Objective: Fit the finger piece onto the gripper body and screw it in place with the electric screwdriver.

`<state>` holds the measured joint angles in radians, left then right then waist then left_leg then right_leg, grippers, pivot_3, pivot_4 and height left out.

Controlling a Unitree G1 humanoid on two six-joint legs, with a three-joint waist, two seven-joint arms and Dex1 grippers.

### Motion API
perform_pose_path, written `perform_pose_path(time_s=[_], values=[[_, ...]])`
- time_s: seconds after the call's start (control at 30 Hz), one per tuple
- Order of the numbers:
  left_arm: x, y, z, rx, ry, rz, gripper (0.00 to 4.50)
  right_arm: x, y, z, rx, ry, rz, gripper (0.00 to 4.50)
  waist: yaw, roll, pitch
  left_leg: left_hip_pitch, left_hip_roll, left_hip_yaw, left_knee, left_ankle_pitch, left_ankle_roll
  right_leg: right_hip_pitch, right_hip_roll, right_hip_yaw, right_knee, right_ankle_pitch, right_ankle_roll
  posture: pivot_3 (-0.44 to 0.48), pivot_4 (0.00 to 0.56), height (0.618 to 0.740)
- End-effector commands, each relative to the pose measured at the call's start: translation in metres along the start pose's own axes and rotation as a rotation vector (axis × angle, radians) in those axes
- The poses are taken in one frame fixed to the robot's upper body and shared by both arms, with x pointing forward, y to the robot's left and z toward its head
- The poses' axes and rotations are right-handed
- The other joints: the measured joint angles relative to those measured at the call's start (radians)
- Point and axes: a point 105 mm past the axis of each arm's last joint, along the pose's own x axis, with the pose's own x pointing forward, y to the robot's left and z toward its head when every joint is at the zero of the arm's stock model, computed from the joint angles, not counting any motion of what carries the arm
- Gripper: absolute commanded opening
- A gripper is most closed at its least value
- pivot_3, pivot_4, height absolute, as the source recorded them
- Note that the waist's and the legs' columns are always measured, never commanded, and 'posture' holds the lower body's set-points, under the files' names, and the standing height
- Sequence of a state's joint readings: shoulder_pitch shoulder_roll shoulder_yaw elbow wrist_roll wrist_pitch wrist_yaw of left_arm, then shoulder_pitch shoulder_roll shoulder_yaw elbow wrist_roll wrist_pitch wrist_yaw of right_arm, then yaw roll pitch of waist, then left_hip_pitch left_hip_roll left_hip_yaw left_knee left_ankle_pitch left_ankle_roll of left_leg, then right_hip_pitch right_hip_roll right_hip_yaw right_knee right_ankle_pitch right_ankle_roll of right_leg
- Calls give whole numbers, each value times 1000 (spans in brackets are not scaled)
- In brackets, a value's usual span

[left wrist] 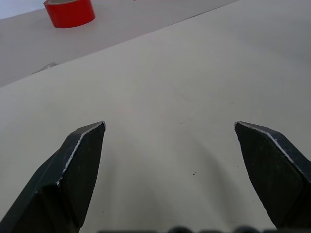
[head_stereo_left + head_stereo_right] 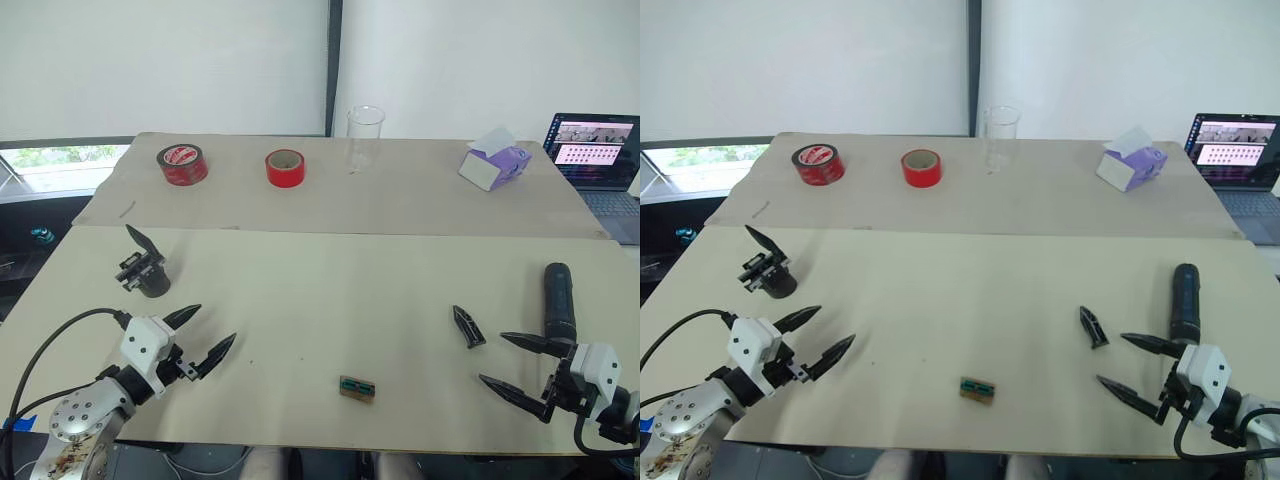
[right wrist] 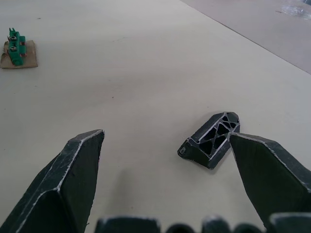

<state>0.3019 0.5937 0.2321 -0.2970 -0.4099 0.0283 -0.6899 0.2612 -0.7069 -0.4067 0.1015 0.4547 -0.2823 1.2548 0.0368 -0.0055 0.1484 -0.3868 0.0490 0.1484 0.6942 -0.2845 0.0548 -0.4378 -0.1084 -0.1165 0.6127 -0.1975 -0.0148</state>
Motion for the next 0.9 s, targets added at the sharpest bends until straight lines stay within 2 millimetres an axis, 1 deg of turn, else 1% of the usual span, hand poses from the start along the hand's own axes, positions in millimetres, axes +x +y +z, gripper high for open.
perform_pose_path(time_s=[0.03,0.1,0.17,0.2,0.23,0.3,0.4,0.47,0.53,0.6,0.67,0.73,0.83,0.9], values=[[-7,11,6,-12,-21,47,4500,6,-9,16,17,-85,-53,4487,0,0,0,0,0,0,0,0,0,0,0,0,0,0,0,0,150,740],[-19,19,8,-130,-36,104,4500,20,-7,30,47,-135,-34,4487,-6,0,0,0,0,0,0,0,0,0,0,0,0,0,0,0,150,740],[-30,25,9,-204,-65,179,4500,32,-3,40,37,-168,-18,4487,-21,0,0,0,1,0,0,0,0,-1,0,1,1,0,0,0,150,740],[-33,25,8,-225,-69,196,4500,34,-2,43,36,-177,-18,4487,-24,0,0,0,2,0,-1,0,0,-1,-1,1,1,0,0,0,150,740],[-40,27,4,-212,-65,232,4500,39,-1,51,22,-220,-17,4487,-24,0,0,0,2,0,-1,0,0,-1,-2,1,1,0,1,0,150,740],[-65,39,-10,-222,-62,387,4500,51,7,69,1,-319,-1,4487,-26,0,0,0,1,-1,-1,0,0,-1,0,0,1,1,2,0,150,740],[-101,54,-32,-239,-43,593,4500,63,21,81,-4,-387,47,4487,-25,-1,0,0,1,-1,0,0,0,-1,-1,0,0,0,0,0,150,740],[-126,60,-48,-259,-9,694,4500,67,28,93,-21,-474,64,4487,-22,-2,1,0,1,-1,0,-1,-2,-1,-1,-1,0,0,0,0,150,740],[-147,64,-62,-278,29,779,4500,70,29,103,-27,-554,18,4487,-21,-3,1,0,1,-2,0,-3,-5,-2,-1,-3,-1,0,0,0,150,740],[-158,66,-67,-276,43,820,4500,73,35,103,-56,-562,23,4487,-18,-3,1,0,1,-2,0,-3,-5,-3,-2,-4,-1,0,0,0,150,740],[-157,69,-63,-277,10,825,4500,73,42,100,-79,-553,46,4487,-13,-3,1,0,0,-3,0,-4,-5,-3,-4,-5,-2,0,0,0,150,740],[-147,75,-54,-252,-37,819,4500,72,44,103,-86,-557,61,4487,-8,-4,1,0,0,-3,0,-5,-4,-2,-5,-5,-2,-1,0,0,150,740],[-120,83,-40,-200,-65,763,4500,72,41,106,-80,-545,83,4487,-6,-5,1,0,0,-3,1,-5,-4,-2,-5,-5,-2,0,0,0,150,740],[-102,89,-38,-187,-40,740,4500,72,40,105,-65,-523,110,4487,-6,-5,0,0,0,-3,1,-4,-4,-2,-5,-5,-1,0,0,0,150,740]])
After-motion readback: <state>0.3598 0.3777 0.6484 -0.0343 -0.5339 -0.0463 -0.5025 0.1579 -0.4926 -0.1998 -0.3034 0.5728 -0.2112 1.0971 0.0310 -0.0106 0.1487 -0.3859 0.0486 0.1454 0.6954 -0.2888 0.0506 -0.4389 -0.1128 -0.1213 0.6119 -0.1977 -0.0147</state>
